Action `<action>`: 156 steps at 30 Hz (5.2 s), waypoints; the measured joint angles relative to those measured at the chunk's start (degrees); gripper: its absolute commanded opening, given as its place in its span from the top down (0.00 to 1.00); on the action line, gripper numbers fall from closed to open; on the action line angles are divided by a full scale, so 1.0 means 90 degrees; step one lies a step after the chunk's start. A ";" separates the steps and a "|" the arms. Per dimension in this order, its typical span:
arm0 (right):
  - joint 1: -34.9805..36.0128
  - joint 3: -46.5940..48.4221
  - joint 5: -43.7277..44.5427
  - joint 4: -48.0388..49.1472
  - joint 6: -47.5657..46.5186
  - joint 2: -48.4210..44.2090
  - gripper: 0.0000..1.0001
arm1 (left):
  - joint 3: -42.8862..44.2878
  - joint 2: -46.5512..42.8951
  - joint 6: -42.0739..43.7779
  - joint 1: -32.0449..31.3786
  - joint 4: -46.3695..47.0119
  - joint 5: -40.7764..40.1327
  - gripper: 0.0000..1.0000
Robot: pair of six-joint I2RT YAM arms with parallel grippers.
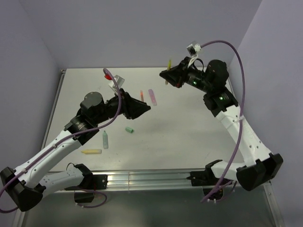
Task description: Insert the pens into the pen caps
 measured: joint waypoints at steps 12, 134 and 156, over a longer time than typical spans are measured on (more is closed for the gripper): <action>-0.0415 0.2783 0.2674 -0.2822 -0.0255 0.4626 1.00 | 0.1360 0.0083 0.0087 0.0352 -0.2064 -0.2183 0.49; 0.0080 0.0061 0.2302 -0.2210 0.0527 0.2526 0.60 | -0.2013 0.1940 -0.3235 0.2693 -0.3750 -0.3861 0.46; 0.0080 0.0061 0.2098 -0.2176 0.0551 0.2526 0.67 | -0.1987 0.2205 -0.3332 0.2710 -0.3687 -0.3674 0.62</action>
